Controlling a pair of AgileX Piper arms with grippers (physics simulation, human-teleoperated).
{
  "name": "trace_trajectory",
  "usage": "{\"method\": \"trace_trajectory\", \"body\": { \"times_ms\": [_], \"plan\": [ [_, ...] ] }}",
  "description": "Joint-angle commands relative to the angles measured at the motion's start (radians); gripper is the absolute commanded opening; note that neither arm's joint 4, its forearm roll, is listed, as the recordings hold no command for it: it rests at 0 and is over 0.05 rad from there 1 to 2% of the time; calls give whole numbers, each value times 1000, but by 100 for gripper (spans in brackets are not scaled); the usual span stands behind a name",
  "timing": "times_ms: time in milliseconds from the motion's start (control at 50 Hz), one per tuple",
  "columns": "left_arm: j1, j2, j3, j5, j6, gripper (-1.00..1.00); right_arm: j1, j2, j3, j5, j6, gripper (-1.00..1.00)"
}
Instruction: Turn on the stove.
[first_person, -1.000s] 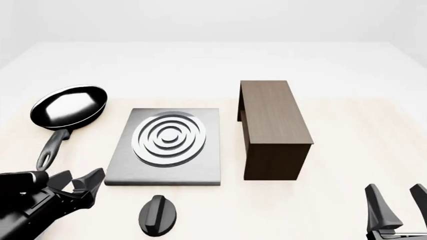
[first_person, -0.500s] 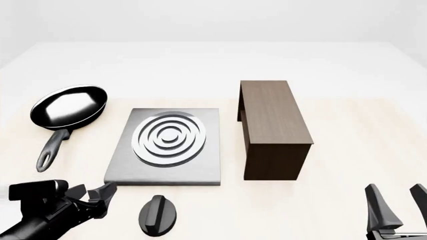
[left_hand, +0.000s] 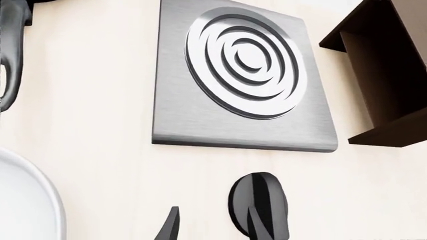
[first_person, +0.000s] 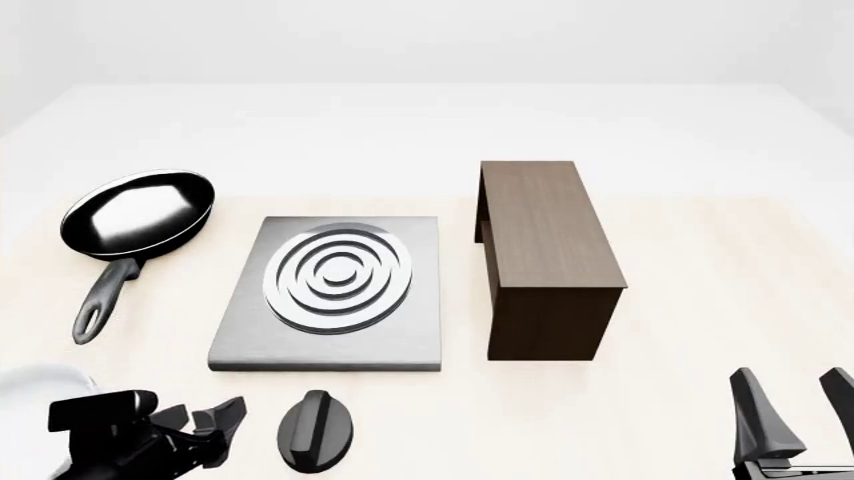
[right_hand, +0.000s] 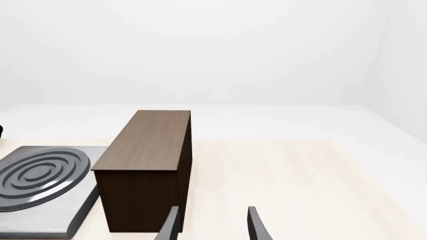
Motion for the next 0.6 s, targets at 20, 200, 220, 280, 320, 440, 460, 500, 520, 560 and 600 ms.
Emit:
{"method": "trace_trajectory", "body": {
  "times_ms": [20, 200, 220, 280, 320, 440, 460, 500, 520, 560, 600],
  "plan": [
    [-20, 109, 46, -112, -43, 100, 0, 0, 0, 0, 0, 100],
    [-56, 205, 50, -177, -71, 100, 0, 0, 0, 0, 0, 100],
    [-62, 214, 53, -188, -81, 100, 0, 0, 0, 0, 0, 100],
    [-90, 232, 59, -216, -122, 100, 0, 0, 0, 0, 0, 100],
    [-134, 286, 62, -268, -184, 100, 0, 0, 0, 0, 0, 100],
    [-177, 356, 61, -330, -237, 100, 0, 0, 0, 0, 0, 100],
    [-191, 391, 61, -362, -258, 100, 0, 0, 0, 0, 0, 100],
    [-201, 413, 61, -384, -268, 100, 0, 0, 0, 0, 0, 100],
    [-204, 417, 62, -389, -270, 100, 0, 0, 0, 0, 0, 100],
    [-211, 414, 62, -389, -282, 100, 0, 0, 0, 0, 0, 100],
    [-220, 421, 62, -398, -292, 100, 0, 0, 0, 0, 0, 100]
  ]
}}
